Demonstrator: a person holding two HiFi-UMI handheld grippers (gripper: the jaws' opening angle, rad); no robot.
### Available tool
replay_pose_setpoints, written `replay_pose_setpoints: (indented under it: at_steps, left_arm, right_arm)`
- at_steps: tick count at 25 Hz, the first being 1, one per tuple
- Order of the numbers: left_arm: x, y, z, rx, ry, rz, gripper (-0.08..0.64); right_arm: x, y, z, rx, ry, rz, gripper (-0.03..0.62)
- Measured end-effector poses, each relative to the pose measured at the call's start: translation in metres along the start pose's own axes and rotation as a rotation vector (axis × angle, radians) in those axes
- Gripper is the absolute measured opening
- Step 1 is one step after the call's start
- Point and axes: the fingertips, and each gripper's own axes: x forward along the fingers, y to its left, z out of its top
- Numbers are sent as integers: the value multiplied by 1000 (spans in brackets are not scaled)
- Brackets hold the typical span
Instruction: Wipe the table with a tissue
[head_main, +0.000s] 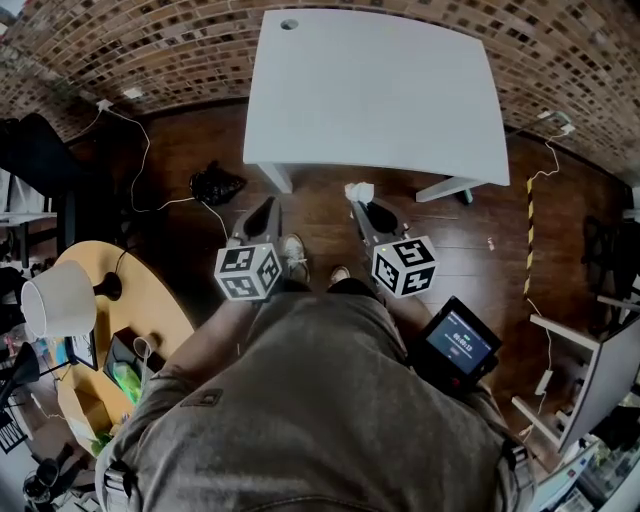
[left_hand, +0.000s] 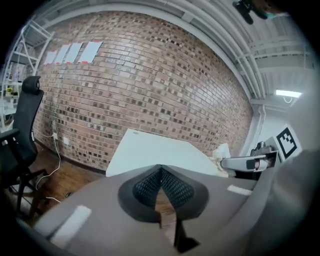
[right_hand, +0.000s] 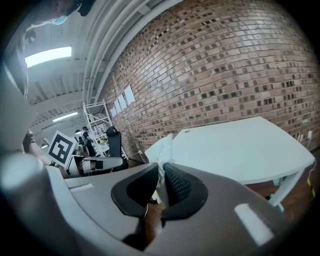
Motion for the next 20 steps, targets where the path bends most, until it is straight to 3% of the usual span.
replay_pose_setpoints:
  at_steps: [10,20]
  left_arm:
    - [-52,-35,-29,23,-3,31,2]
    - [-61,-51,-32,47,0,-50,2]
  right_arm:
    - [-56,13,-30,12,-19,34,43]
    - [-75,30,-33,9,-51,-6,43]
